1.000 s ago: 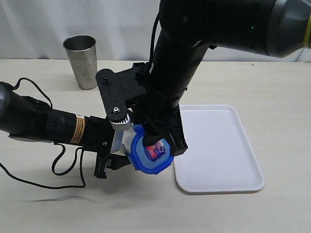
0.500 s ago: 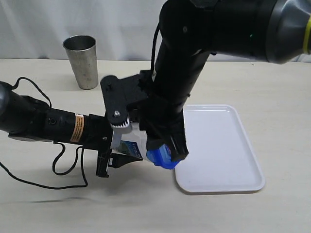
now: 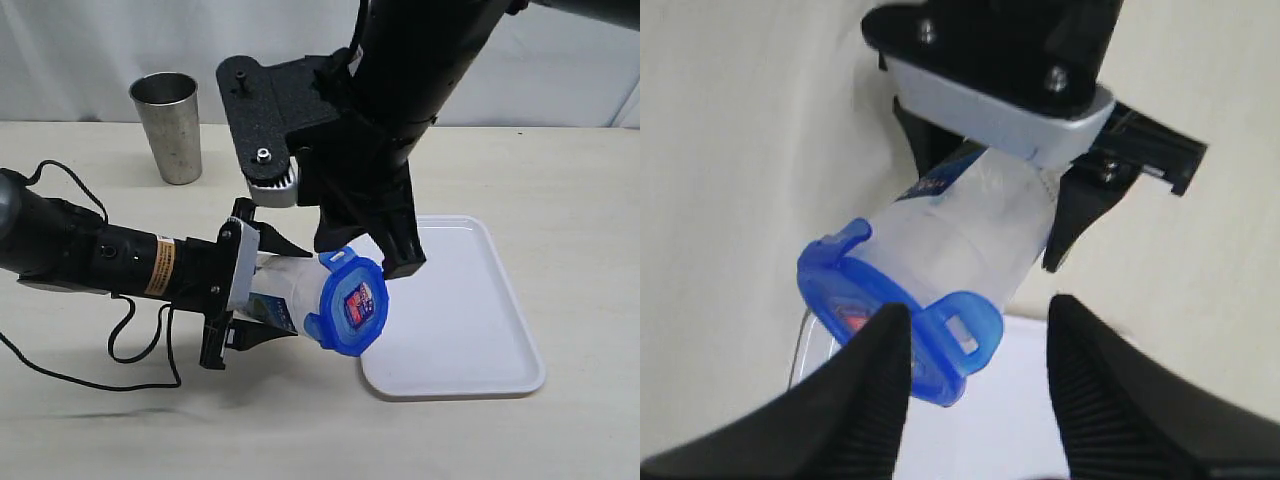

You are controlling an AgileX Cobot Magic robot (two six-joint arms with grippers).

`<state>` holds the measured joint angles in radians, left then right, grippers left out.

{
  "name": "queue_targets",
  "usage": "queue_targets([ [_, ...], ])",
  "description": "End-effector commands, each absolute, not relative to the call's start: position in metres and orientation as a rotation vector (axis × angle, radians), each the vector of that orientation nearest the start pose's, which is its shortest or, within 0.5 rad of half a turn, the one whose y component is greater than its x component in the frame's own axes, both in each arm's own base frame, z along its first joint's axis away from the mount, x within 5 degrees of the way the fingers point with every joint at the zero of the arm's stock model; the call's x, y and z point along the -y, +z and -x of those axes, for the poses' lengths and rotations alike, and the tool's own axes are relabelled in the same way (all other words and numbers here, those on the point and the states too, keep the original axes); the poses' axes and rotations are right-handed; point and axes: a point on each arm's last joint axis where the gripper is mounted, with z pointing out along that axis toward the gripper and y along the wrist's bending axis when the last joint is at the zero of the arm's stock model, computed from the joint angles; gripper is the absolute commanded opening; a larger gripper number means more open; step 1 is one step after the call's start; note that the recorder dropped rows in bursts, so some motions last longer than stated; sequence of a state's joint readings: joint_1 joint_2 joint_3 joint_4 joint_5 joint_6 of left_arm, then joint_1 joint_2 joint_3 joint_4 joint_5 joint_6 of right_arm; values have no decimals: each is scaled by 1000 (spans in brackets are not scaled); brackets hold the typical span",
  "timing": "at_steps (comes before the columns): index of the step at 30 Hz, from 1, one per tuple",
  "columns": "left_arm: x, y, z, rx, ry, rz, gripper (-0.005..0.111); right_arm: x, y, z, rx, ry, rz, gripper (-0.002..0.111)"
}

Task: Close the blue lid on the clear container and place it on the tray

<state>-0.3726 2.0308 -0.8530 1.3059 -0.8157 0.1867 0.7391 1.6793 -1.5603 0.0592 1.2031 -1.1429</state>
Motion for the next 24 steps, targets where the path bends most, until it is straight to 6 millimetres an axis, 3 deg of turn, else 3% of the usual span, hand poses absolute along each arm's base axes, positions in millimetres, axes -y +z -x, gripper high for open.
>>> queue_targets([
  [1, 186, 106, -290, -1044, -400, -1809, 0, -228, 312, -259, -1709, -19, 2285, 42],
  [7, 188, 109, -288, -1007, -438, -1797, 0, -223, 288, -262, -1705, -55, 2286, 42],
  [18, 190, 113, -284, -976, -500, -1766, 0, -226, 282, -260, -1722, 6, 2269, 41],
  [24, 192, 117, -282, -942, -546, -1735, 0, -228, 273, -259, -1750, 37, 2303, 33],
])
